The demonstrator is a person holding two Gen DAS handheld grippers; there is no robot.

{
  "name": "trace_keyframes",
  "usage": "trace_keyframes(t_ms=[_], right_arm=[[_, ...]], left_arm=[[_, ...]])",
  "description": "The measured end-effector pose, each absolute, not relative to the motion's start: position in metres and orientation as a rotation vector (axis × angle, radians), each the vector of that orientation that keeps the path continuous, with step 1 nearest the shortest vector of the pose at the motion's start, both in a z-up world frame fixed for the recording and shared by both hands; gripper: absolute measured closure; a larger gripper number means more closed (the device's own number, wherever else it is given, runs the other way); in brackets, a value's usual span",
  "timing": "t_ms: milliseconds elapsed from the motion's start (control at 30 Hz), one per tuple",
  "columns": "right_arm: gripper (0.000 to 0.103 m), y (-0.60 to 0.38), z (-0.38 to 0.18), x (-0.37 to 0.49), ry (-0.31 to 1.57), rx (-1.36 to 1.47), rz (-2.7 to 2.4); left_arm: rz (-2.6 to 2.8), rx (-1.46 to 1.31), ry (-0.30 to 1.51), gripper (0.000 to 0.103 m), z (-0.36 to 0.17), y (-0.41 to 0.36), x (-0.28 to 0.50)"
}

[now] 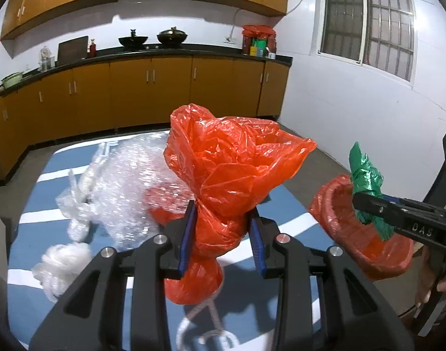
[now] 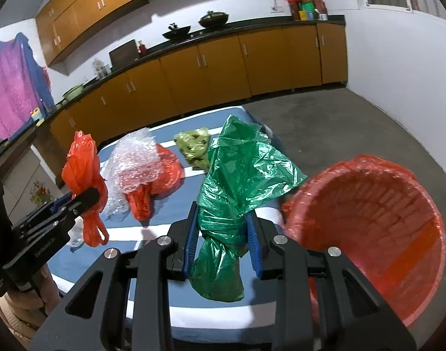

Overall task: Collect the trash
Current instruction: 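Lift both bags over the basket and open both tools to drop them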

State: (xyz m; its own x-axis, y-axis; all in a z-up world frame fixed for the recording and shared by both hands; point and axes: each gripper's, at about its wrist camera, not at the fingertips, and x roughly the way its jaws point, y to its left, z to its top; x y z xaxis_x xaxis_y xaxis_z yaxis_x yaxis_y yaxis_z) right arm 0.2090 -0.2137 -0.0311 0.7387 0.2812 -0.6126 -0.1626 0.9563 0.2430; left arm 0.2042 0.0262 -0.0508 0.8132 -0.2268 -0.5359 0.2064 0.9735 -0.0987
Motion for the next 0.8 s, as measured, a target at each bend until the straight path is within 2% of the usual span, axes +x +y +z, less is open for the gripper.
trace_keyframes(t_ms=[800], right_arm=[[0.072, -0.336, -0.029, 0.173, 0.65, 0.259, 0.008]], left_arm=[[-0.539, -0.022, 0.6, 0.069, -0.045, -0.098, 0.211]])
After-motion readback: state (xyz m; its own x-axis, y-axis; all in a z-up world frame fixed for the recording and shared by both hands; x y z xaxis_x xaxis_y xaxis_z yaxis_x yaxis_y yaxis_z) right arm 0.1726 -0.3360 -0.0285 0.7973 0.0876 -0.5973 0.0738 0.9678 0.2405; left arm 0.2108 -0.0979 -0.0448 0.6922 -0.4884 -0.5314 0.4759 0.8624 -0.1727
